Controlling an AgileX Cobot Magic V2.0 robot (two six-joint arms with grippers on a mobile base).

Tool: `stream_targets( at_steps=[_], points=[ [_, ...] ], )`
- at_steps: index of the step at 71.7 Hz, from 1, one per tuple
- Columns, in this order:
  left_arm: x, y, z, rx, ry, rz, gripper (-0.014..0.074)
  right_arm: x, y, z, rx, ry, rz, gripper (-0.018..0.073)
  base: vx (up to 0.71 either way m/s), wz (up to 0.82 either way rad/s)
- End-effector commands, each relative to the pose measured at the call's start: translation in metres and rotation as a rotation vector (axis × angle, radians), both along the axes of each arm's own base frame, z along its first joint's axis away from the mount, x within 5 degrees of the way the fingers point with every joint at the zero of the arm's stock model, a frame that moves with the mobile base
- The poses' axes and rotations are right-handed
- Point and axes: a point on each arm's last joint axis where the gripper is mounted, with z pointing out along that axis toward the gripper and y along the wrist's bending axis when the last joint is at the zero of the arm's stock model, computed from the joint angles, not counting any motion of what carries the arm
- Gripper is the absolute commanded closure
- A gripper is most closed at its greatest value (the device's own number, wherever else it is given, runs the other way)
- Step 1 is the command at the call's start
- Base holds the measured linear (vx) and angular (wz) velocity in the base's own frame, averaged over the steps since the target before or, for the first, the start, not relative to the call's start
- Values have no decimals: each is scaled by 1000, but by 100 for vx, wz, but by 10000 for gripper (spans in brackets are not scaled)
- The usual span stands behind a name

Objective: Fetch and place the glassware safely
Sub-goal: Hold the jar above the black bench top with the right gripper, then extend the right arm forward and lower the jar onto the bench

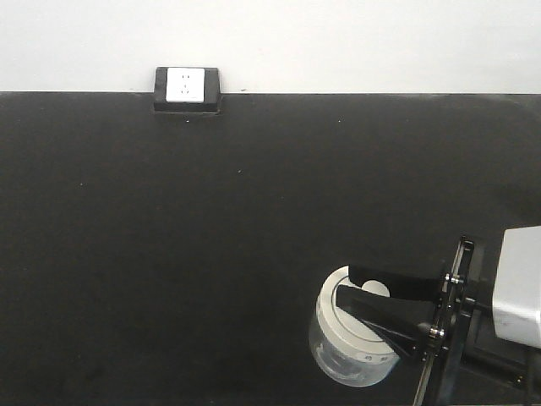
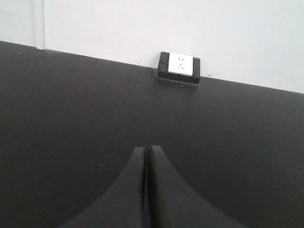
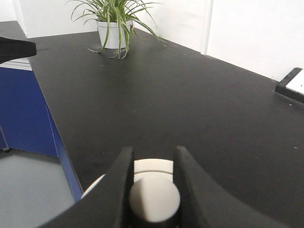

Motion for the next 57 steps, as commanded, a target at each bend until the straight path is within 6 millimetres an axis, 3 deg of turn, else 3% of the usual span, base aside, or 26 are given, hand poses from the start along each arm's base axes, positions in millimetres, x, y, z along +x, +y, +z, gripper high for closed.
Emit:
stream_targets(
  at_steps=[1,57],
  points=[
    [0,-2,14,-6,-78,-17,603,0,0,15,79,-40,7,560,0,0],
    [0,-2,14,-6,-78,-17,603,0,0,15,79,-40,7,560,1,0]
  ],
)
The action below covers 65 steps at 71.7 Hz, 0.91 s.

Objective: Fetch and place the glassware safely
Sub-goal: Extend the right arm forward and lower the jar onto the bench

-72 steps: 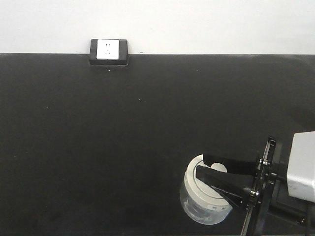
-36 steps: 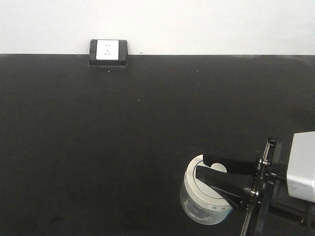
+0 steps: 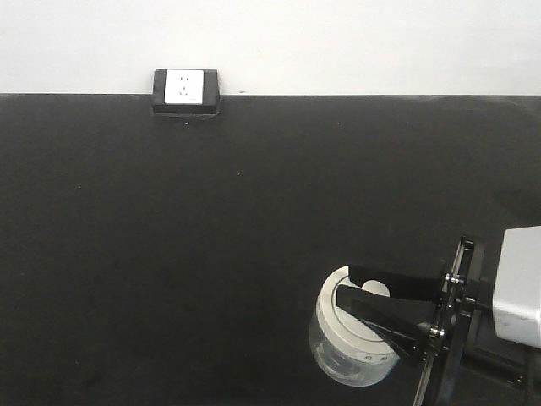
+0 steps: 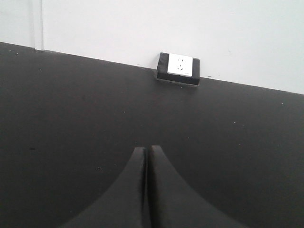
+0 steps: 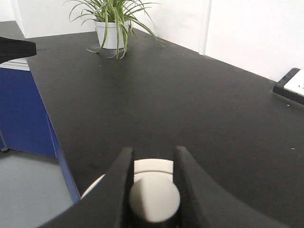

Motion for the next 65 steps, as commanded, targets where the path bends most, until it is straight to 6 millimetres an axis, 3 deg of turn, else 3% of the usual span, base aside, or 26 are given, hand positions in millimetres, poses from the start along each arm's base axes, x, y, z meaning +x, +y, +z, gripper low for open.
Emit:
stream_targets(
  at_steps=[1,52,65],
  points=[
    [0,-2,14,-6,-78,-17,603,0,0,15,79,-40,7,560,0,0],
    [0,-2,14,-6,-78,-17,603,4,-2,18,91,-67,-38,560,0,0],
    [0,-2,14,-6,-78,-17,603,21,-11,17,128,-33,-221,560,0,0]
  ],
)
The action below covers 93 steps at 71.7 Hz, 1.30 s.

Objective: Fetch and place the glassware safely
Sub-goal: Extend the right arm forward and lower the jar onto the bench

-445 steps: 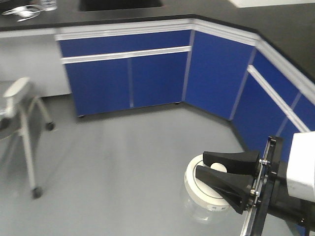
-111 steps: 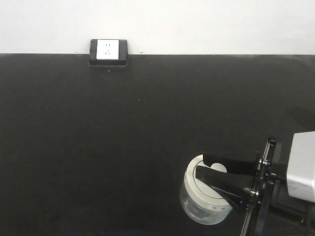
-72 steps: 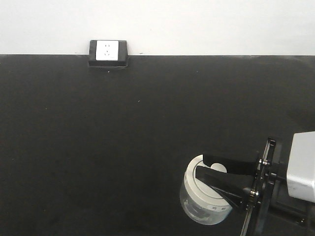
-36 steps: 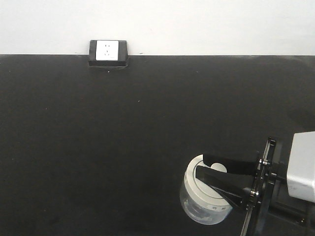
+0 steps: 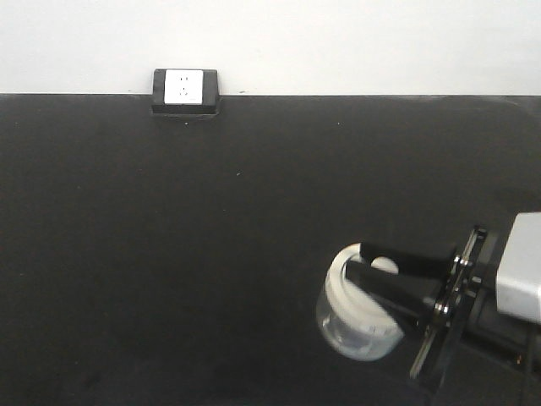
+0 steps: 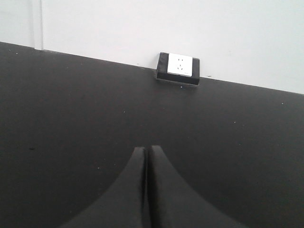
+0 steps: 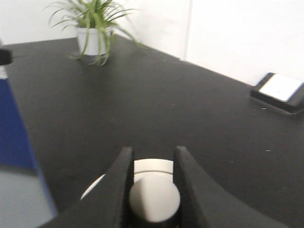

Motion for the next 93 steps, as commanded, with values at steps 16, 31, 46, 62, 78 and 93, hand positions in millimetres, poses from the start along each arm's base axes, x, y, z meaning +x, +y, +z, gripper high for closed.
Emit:
stream_targets(
  at_steps=[16,31,46,62,78,93],
  points=[
    [0,-2,14,-6,-78,-17,603,45,-5,16,84,-49,-190,560,0,0],
    [0,-2,14,-6,-78,-17,603,89,5,15,68,-2,-191,560,0,0],
    [0,-2,14,-6,-78,-17,603,134,18,-3,45,33,-165,557,0,-1],
    [0,-2,14,-6,-78,-17,603,176,33,-25,42,-9,-91,549,0,-1],
    [0,-2,14,-6,-78,-17,603,202,43,-58,40,8,-48,543,0,0],
    [0,-2,14,-6,-78,-17,603,209,47,-90,-39,-16,-25,533,0,0]
  ],
)
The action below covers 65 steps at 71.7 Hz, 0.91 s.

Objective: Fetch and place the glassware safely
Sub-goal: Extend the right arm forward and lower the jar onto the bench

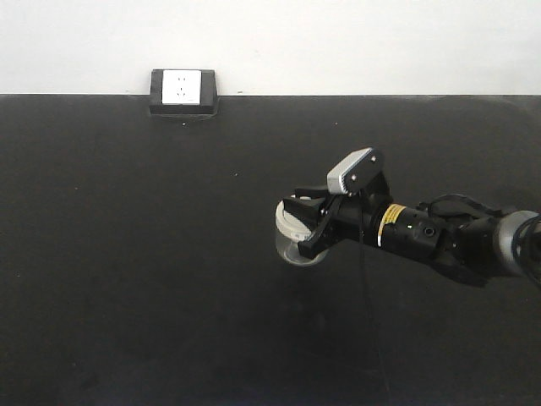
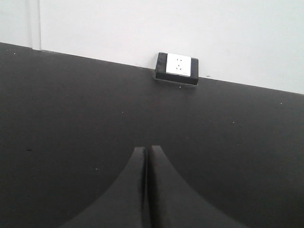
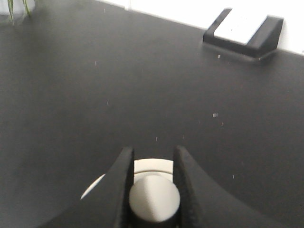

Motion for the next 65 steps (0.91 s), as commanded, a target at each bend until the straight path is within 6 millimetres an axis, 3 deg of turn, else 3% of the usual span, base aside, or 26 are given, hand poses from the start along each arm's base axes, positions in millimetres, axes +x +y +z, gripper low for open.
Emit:
stream_targets(
  at_steps=[1,29,55,65],
  points=[
    [0,-2,14,-6,-78,-17,603,4,5,24,72,-144,34,531,0,0],
    [0,-2,14,-6,-78,-17,603,4,24,3,93,-135,16,462,0,-1],
    [0,-2,14,-6,-78,-17,603,5,23,4,123,-118,-9,209,0,0],
    [0,-2,14,-6,-78,-17,603,4,23,13,156,-111,-14,145,0,-1]
  ],
)
